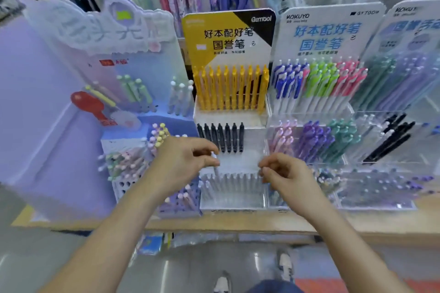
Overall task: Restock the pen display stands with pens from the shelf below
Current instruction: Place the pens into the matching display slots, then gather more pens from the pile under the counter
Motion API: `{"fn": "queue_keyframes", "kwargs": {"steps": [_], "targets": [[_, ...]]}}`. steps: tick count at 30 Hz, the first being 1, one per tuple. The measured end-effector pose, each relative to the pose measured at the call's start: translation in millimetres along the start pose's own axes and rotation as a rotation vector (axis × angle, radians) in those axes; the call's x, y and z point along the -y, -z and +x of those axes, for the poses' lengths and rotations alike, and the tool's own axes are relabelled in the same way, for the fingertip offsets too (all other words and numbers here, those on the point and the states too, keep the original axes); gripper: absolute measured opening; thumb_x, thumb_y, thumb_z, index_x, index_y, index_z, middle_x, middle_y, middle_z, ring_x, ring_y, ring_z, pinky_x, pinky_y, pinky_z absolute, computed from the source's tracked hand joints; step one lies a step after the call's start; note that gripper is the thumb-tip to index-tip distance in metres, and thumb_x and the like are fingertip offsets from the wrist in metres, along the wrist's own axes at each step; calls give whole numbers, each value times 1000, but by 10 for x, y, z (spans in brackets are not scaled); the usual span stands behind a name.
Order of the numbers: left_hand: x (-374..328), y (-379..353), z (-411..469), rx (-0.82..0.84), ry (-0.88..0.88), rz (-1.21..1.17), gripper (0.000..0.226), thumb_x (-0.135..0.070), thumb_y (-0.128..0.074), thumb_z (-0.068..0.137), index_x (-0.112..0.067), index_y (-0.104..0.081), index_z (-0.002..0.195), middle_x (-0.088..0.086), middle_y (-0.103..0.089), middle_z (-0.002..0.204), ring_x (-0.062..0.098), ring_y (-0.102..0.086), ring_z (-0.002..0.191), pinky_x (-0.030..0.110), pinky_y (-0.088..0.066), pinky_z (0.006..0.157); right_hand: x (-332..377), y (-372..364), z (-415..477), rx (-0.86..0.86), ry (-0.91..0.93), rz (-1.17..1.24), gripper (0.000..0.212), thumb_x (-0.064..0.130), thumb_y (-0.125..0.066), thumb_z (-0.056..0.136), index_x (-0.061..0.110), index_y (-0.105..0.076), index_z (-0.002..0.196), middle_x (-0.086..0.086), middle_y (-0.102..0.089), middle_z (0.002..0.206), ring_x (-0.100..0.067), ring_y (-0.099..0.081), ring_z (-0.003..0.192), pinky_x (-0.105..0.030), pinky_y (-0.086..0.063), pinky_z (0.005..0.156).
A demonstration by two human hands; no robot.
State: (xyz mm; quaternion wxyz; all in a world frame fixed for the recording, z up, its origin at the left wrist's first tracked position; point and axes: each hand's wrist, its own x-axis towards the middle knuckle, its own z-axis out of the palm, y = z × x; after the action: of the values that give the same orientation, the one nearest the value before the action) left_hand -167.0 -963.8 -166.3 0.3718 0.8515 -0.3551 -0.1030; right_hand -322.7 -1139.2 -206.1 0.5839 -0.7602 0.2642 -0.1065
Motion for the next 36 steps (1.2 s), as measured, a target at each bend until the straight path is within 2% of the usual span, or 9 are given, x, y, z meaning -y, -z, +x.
{"fn": "queue_keyframes", "kwargs": {"steps": [4, 9, 16, 20, 23, 26, 31, 33, 36], "targets": [[246, -65, -43, 150, 8, -31, 13, -12, -77, 78, -13, -78, 91, -16, -68, 80, -18, -59, 76, 3, -43, 73, -95, -321, -183, -40, -145, 83, 23, -4, -55, 92, 14, -66, 86, -9, -69, 78, -14, -66, 68, -26, -54, 59], [404, -245, -83, 262, 13, -23, 14, -14, -77, 79, -12, -78, 93, -11, -71, 85, -18, -59, 75, 2, -44, 75, -222, -468, -346, -125, -220, 128, 21, -4, -54, 93, 12, -67, 90, -8, -71, 82, -14, -67, 69, -25, -54, 61], [484, -335, -74, 303, -58, 43, 11, -17, -77, 80, -15, -78, 91, -11, -73, 84, -3, -63, 81, 13, -48, 79, -356, -543, -485, -227, -260, 212, 20, -5, -54, 92, 10, -67, 90, -9, -71, 81, -13, -66, 67, -20, -52, 55], [631, -381, -104, 289, -235, 204, 12, -23, -74, 81, -15, -79, 88, -1, -75, 86, 16, -65, 81, 28, -51, 80, -377, -612, -526, -222, -272, 230, 18, -4, -54, 92, 7, -68, 92, -9, -70, 81, -14, -67, 68, -20, -51, 56], [757, -442, -125, 236, -412, 357, 15, -27, -69, 77, -14, -77, 80, -1, -71, 75, 24, -57, 69, 24, -41, 72, -364, -638, -521, -211, -293, 252, 17, -3, -54, 93, 7, -68, 94, -10, -71, 83, -11, -67, 67, -20, -52, 57], [800, -501, -106, 163, -499, 433, 6, -15, -80, 75, -12, -76, 77, 2, -66, 71, 26, -55, 65, 27, -45, 65, -347, -650, -509, -200, -332, 311, 16, -2, -55, 93, 7, -68, 96, -8, -72, 84, -13, -67, 69, -20, -52, 57], [821, -586, -42, 208, -508, 491, 13, -15, -85, 70, -13, -75, 77, -1, -65, 68, 23, -55, 65, 21, -31, 68, -315, -582, -573, -173, -415, 542, 16, 4, -56, 95, 10, -67, 104, -8, -74, 89, -19, -69, 78, -26, -52, 63], [838, -602, -51, 233, -478, 499, 14, -19, -84, 71, -13, -75, 80, -1, -65, 72, 23, -55, 70, 21, -37, 68, -317, -522, -630, -175, -421, 560, 17, 7, -57, 95, 13, -67, 107, -9, -74, 92, -19, -70, 79, -28, -52, 67], [839, -574, -96, 257, -423, 482, 24, -23, -83, 72, -12, -74, 91, 2, -64, 79, 26, -56, 78, 33, -50, 67, -346, -409, -741, -223, -388, 473, 17, 9, -58, 95, 17, -67, 107, -7, -75, 93, -16, -70, 80, -26, -52, 67]]}}
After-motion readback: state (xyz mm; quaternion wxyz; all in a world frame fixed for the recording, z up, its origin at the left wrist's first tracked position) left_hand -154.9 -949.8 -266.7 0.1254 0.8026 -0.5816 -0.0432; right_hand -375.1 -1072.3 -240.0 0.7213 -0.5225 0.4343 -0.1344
